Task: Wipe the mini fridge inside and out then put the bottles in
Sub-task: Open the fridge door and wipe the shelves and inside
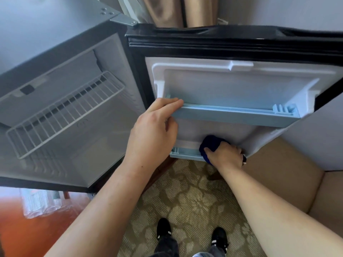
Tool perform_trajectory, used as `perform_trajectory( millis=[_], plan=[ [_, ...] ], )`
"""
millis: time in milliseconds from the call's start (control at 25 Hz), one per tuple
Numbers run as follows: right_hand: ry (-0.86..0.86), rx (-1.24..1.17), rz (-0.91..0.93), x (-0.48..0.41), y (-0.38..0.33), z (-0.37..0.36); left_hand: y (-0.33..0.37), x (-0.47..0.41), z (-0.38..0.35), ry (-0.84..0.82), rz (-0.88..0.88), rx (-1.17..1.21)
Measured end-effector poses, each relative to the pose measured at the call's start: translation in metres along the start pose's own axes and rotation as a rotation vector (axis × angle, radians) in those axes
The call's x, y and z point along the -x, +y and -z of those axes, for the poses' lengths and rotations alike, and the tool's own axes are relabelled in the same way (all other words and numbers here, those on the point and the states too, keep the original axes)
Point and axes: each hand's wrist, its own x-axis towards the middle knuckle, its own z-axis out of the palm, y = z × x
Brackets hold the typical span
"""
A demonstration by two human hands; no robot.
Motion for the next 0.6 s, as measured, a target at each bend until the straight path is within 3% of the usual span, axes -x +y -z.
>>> perform_trajectory(
  millis=[120,280,440,600],
  plan=[
    [-0.03,-0.095,0.034,0.008,-0.033,-0.012,-0.002,-0.001,0.004,-0.045,-0.038,-0.006],
    [-0.124,-0.432,-0.037,0.011,-0.078,-0.021,-0.009,-0.002,0.008,-0.069,-0.085,-0.064],
    [-0.046,-0.649,-0.072,0.029,-0.07,-0.022,-0.019,0.001,0.012,-0.114,-0.113,-0.032],
    [-0.099,-1.232,-0.168,0.056,-0.069,0.001,-0.02,0.002,0.014,-0.127,-0.109,0.015]
  ],
)
